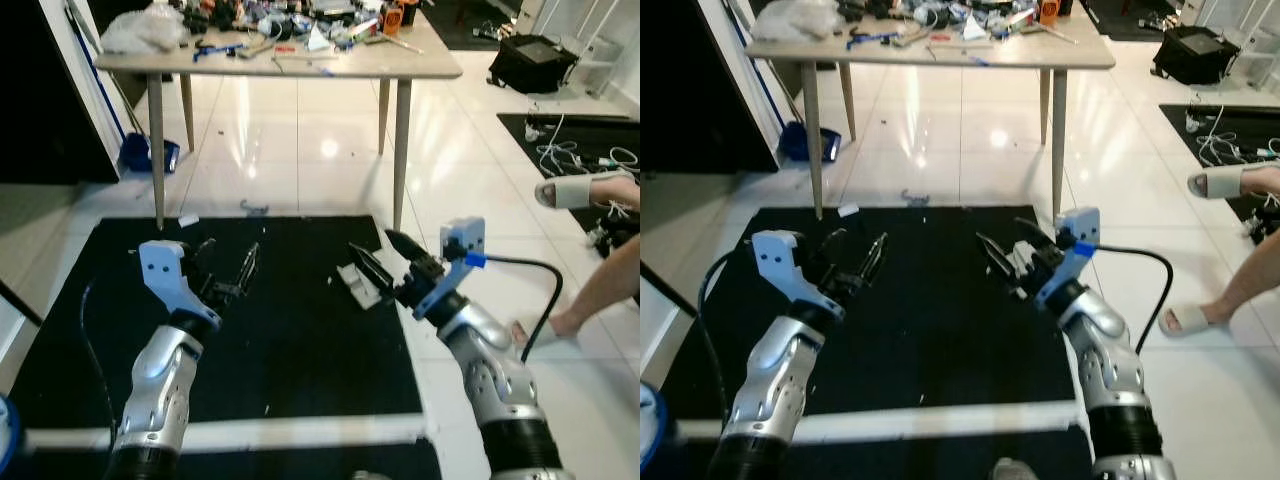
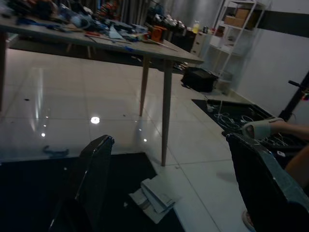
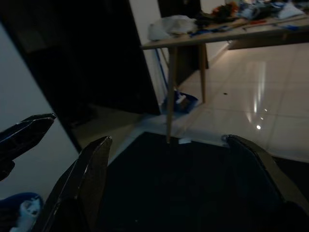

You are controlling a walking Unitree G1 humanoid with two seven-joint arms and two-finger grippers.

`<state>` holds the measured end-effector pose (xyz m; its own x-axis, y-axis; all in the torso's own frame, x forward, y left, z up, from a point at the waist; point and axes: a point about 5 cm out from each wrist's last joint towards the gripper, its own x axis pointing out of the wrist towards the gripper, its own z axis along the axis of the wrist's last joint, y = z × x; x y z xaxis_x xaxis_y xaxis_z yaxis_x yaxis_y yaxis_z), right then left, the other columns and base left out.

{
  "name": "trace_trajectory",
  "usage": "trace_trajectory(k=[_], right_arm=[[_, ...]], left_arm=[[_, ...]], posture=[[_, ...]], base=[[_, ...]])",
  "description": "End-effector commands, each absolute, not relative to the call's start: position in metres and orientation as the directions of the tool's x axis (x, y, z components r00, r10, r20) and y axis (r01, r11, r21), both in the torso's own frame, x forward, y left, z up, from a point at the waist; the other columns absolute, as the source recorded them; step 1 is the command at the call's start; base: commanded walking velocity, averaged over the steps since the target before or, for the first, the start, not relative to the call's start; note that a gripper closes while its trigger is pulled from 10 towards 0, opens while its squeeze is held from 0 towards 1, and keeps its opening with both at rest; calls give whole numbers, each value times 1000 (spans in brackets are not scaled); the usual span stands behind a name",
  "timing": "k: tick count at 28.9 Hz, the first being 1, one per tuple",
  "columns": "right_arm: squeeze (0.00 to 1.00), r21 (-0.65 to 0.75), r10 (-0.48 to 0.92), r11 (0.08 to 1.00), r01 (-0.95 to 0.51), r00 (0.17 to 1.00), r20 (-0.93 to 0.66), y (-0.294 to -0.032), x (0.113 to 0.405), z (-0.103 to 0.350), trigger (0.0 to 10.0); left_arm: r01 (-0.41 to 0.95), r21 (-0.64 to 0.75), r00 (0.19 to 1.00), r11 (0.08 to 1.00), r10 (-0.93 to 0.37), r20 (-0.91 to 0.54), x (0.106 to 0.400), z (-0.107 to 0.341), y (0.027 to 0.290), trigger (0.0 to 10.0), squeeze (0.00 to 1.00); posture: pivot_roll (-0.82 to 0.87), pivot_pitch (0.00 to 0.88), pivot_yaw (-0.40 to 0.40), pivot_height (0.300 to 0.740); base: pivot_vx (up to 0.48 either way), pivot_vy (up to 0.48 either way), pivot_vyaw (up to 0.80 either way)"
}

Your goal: Picking trash to rubbish bin

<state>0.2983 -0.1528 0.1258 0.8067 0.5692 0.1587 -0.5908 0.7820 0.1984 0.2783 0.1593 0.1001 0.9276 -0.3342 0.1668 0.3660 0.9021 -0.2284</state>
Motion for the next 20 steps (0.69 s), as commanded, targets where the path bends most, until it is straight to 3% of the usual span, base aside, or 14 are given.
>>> trace_trajectory(k=[1, 20], right_arm=[[0, 191, 574, 781, -595, 804, 155, -152, 299, 126, 10000], [0, 208, 562, 792, -573, 819, 117, -153, 300, 123, 10000]], left_arm=[[375, -215, 925, 902, -348, 156, 277, 97, 161, 10000, 0], [384, -231, 921, 894, -353, 165, 275, 87, 167, 10000, 0]], posture=[[-2, 0, 1, 740], [-4, 0, -6, 740]], base=[[420, 0, 0], [472, 0, -41]])
